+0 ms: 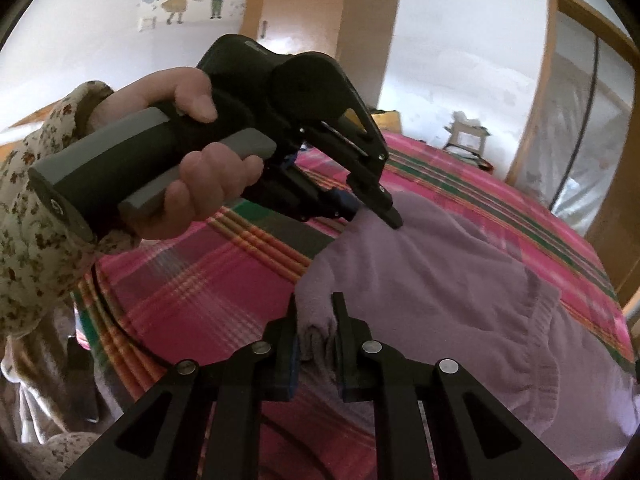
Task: Fold clothes
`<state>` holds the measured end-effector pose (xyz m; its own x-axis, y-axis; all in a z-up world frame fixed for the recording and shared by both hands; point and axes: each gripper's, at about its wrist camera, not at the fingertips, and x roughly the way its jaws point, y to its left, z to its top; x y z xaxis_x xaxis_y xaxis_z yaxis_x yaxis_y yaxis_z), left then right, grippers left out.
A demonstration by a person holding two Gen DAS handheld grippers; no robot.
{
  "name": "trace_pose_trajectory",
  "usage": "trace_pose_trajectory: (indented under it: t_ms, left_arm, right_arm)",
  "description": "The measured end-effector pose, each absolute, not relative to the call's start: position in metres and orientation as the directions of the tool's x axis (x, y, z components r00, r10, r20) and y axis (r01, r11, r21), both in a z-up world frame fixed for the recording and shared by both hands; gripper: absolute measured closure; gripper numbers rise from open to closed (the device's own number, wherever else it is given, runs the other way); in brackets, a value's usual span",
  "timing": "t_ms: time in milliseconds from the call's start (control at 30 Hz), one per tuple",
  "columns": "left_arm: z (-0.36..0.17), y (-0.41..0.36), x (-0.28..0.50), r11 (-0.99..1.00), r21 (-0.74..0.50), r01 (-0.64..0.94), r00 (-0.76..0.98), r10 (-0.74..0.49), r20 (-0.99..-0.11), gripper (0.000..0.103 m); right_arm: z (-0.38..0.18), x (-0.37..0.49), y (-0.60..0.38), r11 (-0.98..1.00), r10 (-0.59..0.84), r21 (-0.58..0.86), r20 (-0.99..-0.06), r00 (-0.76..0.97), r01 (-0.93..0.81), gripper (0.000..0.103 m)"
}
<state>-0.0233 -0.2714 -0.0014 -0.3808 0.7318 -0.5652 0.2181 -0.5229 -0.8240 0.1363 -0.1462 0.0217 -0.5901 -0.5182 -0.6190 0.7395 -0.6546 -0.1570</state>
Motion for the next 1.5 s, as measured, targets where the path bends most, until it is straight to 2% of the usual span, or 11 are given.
trace_pose_trajectory:
  t_ms: [600, 667, 733, 867, 1100, 1233, 1367, 1500]
  left_arm:
    - [-0.005, -0.326, 0.01, -0.515, -0.813, 0.272, -0.454, 0.676, -0.58, 0.093]
    - [-0.001, -0.341, 0.016, -0.533, -0.793, 0.296, -0.497, 0.622, -0.604, 0.102]
    - [0.004, -0.361, 0.025, -0.535, -0.781, 0.321, -0.554, 0.563, -0.613, 0.102]
    - [0.009, -0.377, 0.039, -0.554, -0.765, 0.328, -0.566, 0.533, -0.629, 0.102]
    - [0.007, -0.368, 0.04, -0.577, -0.748, 0.329, -0.522, 0.549, -0.653, 0.101]
    - [0.012, -0.357, 0.039, -0.59, -0.742, 0.319, -0.509, 0.554, -0.659, 0.097]
    - [0.021, -0.342, 0.04, -0.601, -0.743, 0.294, -0.507, 0.562, -0.654, 0.094]
    - [0.029, -0.32, 0.036, -0.626, -0.738, 0.252, -0.487, 0.577, -0.656, 0.09]
  right_arm:
    - [0.015, 0.139, -0.184, -0.558, -0.581, -0.129, -0.645, -0.497, 0.82, 0.089]
    - [0.014, 0.138, -0.188, -0.554, -0.585, -0.121, -0.648, -0.488, 0.824, 0.089]
    - [0.015, 0.138, -0.19, -0.545, -0.598, -0.095, -0.653, -0.466, 0.833, 0.089]
    - [0.015, 0.145, -0.195, -0.533, -0.611, -0.083, -0.651, -0.451, 0.842, 0.09]
    - [0.014, 0.145, -0.197, -0.53, -0.626, -0.056, -0.648, -0.435, 0.846, 0.09]
    - [0.012, 0.142, -0.196, -0.534, -0.618, -0.043, -0.662, -0.424, 0.845, 0.089]
    - [0.013, 0.143, -0.189, -0.537, -0.614, -0.038, -0.668, -0.421, 0.843, 0.078]
    - [0.021, 0.14, -0.175, -0.558, -0.63, -0.012, -0.645, -0.432, 0.83, 0.075]
